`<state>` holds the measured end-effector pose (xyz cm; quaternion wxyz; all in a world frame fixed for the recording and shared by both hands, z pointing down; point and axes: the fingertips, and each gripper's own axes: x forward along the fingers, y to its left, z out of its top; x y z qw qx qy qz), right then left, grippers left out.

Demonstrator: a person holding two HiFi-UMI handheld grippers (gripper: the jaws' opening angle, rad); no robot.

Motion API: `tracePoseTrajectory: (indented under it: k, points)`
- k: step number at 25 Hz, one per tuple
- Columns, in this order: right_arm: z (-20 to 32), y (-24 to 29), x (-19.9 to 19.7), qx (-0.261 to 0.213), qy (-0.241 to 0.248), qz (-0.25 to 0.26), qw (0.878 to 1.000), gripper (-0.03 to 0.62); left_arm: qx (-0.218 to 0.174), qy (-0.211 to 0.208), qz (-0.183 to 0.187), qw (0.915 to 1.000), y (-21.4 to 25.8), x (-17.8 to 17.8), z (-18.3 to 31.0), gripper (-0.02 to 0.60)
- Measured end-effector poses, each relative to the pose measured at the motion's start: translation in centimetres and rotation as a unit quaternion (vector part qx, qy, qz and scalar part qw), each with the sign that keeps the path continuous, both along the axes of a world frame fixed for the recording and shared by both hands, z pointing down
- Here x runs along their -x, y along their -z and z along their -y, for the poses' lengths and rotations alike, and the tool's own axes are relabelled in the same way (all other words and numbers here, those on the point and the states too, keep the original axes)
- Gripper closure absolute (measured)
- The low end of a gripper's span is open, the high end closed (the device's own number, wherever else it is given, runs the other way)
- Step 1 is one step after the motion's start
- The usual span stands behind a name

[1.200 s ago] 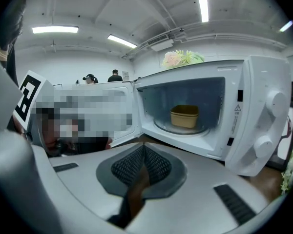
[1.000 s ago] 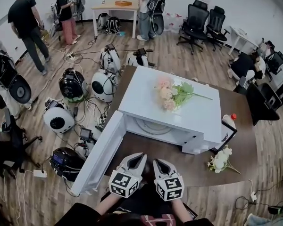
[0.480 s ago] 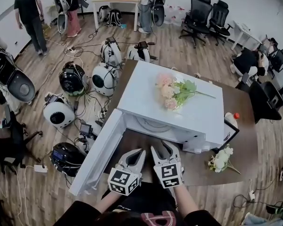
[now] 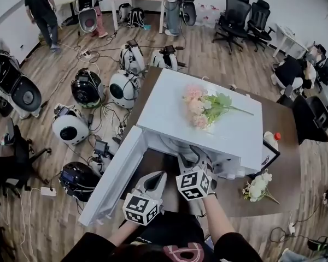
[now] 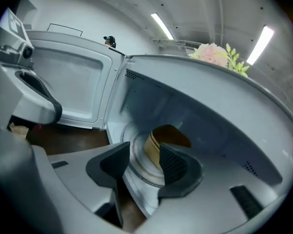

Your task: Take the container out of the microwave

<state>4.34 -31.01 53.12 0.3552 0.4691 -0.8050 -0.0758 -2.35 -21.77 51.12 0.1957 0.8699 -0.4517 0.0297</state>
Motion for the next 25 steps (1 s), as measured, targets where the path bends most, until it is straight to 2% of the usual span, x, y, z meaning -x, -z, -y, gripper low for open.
tracePoseTrajectory:
  k: [9, 13, 25]
  points:
    - [2.9, -1.0, 0.9, -0.007, 0.016, -0.051, 0.999, 0.402, -0.001, 0.002, 0.008, 1.0000, 0.1, 1.0, 0.0, 0.572]
    - [4.1, -1.6, 0.8, -0.012, 0.033, -0.101, 0.994, 0.399, 0.000, -0.005, 0.012, 0.9999, -0.2, 0.9, -0.3, 0.572]
    - [6.5, -3.5, 0.2, 0.015, 0.054, -0.187, 0.981, 0.399, -0.001, -0.013, 0.016, 0.9998, -0.6, 1.5, -0.6, 0.572]
